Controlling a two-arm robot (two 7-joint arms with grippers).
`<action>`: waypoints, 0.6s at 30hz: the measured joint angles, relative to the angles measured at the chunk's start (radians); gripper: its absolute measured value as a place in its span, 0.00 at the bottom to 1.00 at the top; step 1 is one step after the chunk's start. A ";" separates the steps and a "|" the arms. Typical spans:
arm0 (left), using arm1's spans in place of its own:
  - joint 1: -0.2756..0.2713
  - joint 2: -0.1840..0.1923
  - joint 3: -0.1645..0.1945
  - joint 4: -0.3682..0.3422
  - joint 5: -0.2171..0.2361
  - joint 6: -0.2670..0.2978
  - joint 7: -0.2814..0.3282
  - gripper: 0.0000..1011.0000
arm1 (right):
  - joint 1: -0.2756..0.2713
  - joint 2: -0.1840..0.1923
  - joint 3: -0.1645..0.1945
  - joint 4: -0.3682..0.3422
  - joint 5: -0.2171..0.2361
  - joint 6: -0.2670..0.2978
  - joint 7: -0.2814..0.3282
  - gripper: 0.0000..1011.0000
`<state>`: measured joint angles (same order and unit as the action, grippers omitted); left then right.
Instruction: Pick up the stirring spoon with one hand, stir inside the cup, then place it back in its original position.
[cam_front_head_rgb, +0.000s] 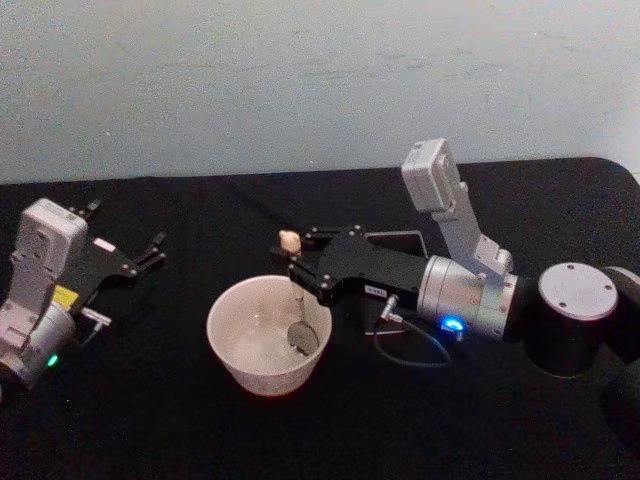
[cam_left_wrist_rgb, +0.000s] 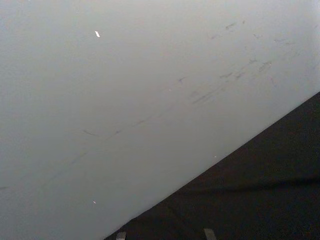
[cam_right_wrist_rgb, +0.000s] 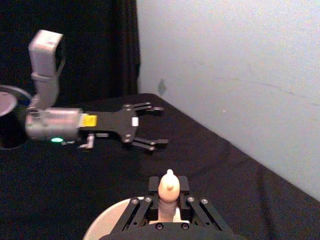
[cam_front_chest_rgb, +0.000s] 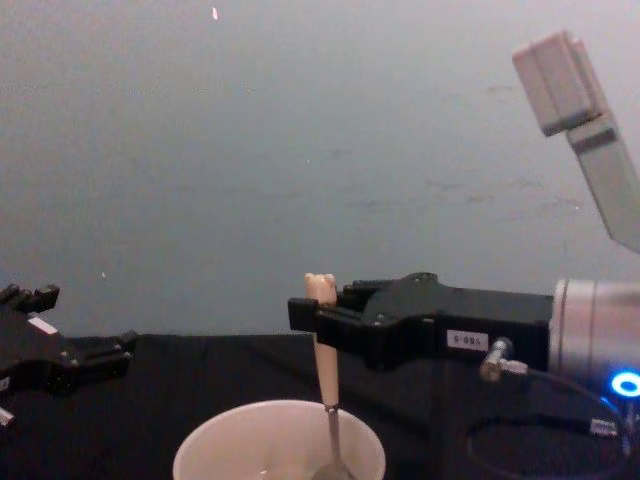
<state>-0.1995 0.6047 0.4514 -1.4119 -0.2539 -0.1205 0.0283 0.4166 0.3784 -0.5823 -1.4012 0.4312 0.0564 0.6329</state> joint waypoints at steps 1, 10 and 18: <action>0.000 0.000 0.000 0.000 0.000 0.000 0.000 0.99 | -0.003 0.005 -0.001 -0.008 0.005 0.002 0.006 0.22; 0.000 0.000 0.000 0.000 0.000 0.000 0.000 0.99 | -0.023 0.040 -0.035 -0.066 0.045 0.017 0.046 0.22; 0.000 0.000 0.000 0.000 0.000 0.000 0.000 0.99 | 0.008 0.003 -0.075 -0.031 0.044 0.012 0.033 0.22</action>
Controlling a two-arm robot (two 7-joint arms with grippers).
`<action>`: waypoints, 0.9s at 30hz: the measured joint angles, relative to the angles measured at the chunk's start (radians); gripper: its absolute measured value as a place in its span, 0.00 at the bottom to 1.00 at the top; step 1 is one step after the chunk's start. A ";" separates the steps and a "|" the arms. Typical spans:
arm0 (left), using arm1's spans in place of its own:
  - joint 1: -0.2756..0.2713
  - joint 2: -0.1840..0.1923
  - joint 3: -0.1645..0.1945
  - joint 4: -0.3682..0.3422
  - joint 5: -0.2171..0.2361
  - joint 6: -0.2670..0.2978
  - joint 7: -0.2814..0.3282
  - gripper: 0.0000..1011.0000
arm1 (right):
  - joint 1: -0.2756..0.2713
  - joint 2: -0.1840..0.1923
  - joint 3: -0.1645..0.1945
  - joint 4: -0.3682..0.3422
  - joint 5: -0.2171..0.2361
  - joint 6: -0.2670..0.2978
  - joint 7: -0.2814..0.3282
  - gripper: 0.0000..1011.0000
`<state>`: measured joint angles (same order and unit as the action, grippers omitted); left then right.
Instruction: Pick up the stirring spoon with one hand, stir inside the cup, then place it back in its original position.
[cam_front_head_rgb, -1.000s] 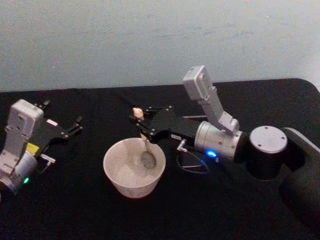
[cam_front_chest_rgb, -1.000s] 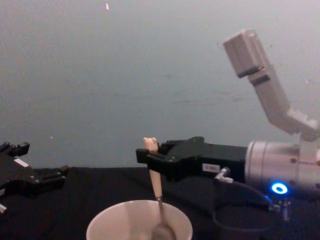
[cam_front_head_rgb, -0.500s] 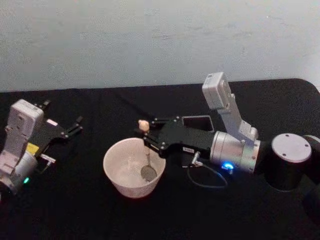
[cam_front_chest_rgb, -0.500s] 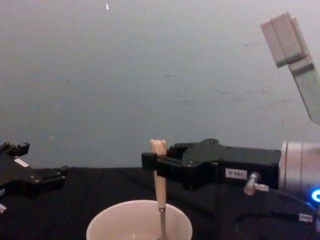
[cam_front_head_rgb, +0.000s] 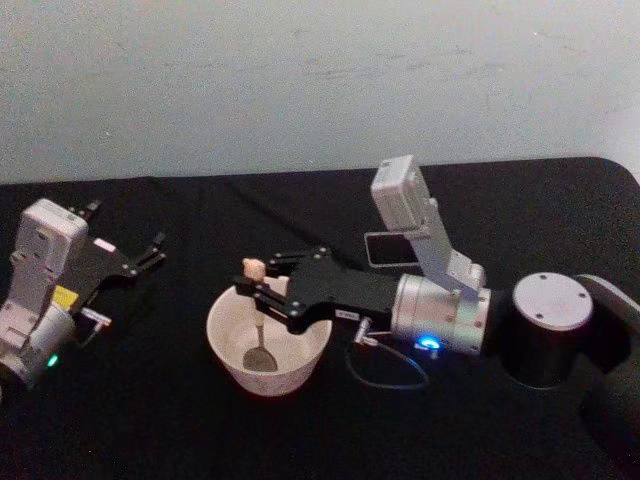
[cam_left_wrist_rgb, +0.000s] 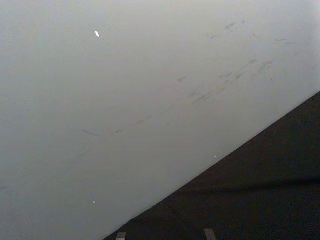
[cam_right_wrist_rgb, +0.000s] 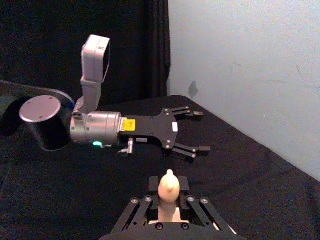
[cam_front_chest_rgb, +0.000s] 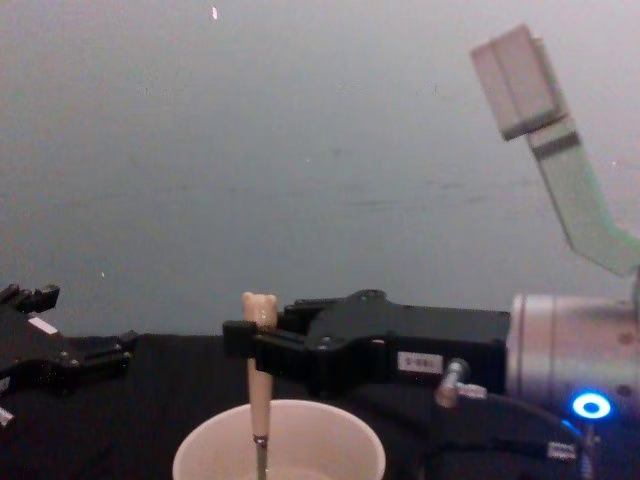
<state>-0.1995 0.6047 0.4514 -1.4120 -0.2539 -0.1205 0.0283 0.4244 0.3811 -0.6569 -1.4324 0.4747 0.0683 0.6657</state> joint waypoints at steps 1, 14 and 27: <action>0.000 0.000 0.000 0.000 0.000 0.000 0.000 0.99 | 0.004 -0.006 -0.003 0.007 -0.001 -0.001 -0.003 0.22; 0.000 0.000 0.000 0.000 0.000 0.000 0.000 0.99 | 0.084 -0.102 -0.023 0.142 -0.046 -0.032 -0.054 0.22; 0.000 0.000 0.000 0.000 0.000 0.000 0.000 0.99 | 0.118 -0.129 0.012 0.219 -0.099 -0.064 -0.093 0.22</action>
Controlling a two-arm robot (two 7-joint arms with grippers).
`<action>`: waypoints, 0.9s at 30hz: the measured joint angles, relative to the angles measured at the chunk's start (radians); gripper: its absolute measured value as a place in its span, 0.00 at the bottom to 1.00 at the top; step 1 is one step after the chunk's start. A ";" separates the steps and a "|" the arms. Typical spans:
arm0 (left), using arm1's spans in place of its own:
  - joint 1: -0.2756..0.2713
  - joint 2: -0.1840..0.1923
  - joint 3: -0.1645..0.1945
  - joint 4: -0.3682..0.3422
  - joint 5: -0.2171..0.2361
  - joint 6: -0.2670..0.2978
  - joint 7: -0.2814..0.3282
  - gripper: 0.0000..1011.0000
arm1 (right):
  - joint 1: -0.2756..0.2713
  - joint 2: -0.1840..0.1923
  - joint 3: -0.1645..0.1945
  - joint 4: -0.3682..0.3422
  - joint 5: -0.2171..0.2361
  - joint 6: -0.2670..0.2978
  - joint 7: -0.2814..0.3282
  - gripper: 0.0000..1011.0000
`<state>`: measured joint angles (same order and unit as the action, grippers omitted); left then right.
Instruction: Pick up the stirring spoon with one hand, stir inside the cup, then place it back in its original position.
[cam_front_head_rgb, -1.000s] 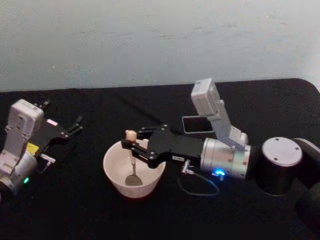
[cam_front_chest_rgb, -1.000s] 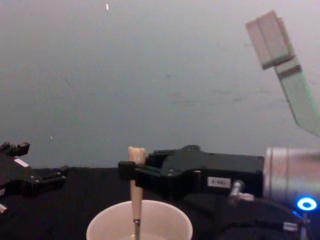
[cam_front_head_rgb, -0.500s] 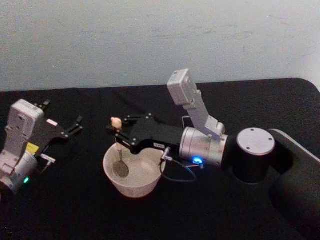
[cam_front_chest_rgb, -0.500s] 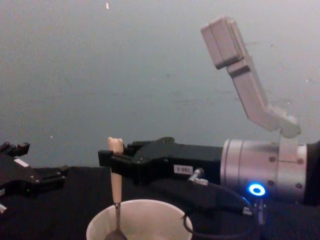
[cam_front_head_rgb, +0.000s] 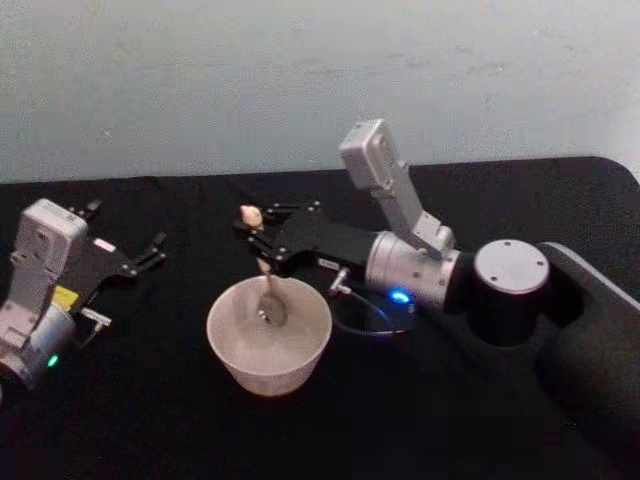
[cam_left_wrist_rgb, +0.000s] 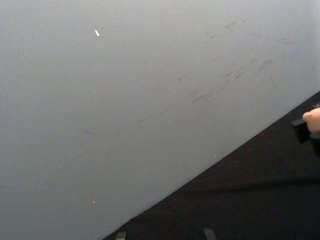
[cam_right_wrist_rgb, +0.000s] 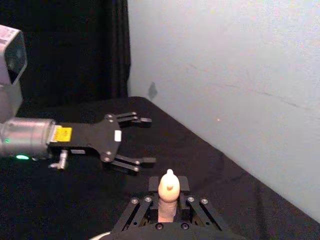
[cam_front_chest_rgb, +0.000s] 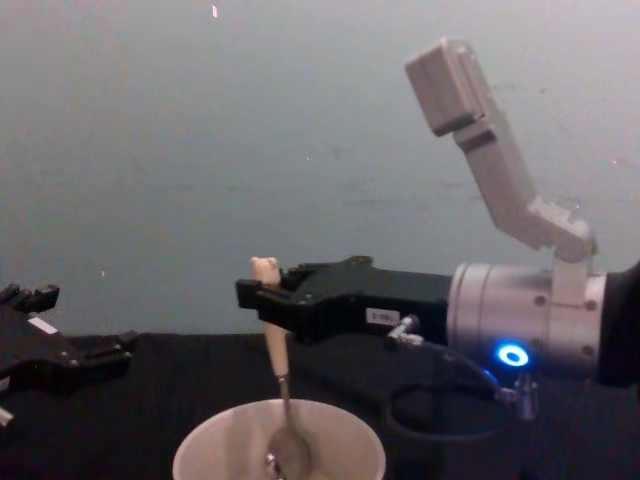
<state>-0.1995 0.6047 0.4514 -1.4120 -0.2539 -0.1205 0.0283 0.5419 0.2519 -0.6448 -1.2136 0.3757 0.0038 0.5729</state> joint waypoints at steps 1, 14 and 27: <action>0.000 0.000 0.000 0.000 0.000 0.000 0.000 0.99 | -0.001 0.004 0.003 -0.002 -0.002 0.000 0.000 0.22; 0.000 0.000 0.000 0.000 0.000 0.000 0.000 0.99 | -0.096 0.116 0.042 -0.150 0.021 0.033 0.042 0.22; 0.000 0.000 0.000 0.000 0.000 0.000 0.000 0.99 | -0.164 0.184 0.037 -0.270 0.092 0.070 0.084 0.22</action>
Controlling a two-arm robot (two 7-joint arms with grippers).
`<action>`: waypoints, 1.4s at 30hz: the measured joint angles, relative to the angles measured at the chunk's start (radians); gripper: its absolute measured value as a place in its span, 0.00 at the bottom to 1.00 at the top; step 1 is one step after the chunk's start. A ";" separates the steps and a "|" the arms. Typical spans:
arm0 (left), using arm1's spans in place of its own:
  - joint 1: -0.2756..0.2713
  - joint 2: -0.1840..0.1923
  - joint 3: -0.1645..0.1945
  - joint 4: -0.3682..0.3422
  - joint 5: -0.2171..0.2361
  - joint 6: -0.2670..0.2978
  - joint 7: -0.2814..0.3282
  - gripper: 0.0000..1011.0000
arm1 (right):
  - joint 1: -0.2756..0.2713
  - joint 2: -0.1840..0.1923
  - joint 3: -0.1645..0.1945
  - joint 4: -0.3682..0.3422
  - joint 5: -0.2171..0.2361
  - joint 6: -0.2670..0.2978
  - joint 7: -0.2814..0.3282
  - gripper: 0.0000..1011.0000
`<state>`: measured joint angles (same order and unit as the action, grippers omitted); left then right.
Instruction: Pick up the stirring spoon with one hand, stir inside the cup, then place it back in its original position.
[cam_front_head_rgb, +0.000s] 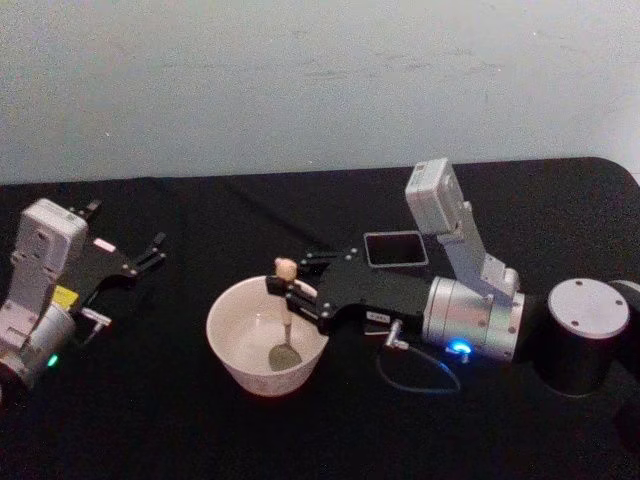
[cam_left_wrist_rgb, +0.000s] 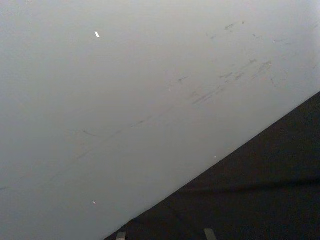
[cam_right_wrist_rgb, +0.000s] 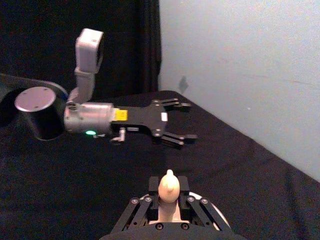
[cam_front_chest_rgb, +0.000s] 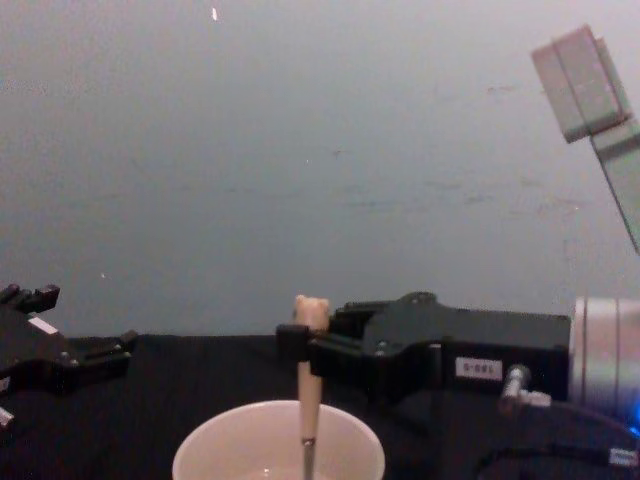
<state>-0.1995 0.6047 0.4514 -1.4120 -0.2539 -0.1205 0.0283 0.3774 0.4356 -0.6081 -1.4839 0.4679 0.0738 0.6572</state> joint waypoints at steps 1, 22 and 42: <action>0.000 0.000 0.000 0.000 0.000 0.000 0.000 0.99 | -0.001 0.001 -0.004 -0.003 0.001 0.000 0.002 0.22; 0.000 0.000 0.000 0.000 0.000 0.000 0.000 0.99 | 0.085 -0.113 -0.068 0.133 -0.031 -0.004 -0.054 0.22; 0.000 0.000 0.000 0.000 0.000 0.000 0.000 0.99 | 0.097 -0.116 -0.005 0.180 -0.066 -0.011 -0.084 0.22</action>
<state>-0.1995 0.6047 0.4513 -1.4120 -0.2539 -0.1205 0.0283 0.4749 0.3192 -0.6131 -1.3040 0.4021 0.0626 0.5733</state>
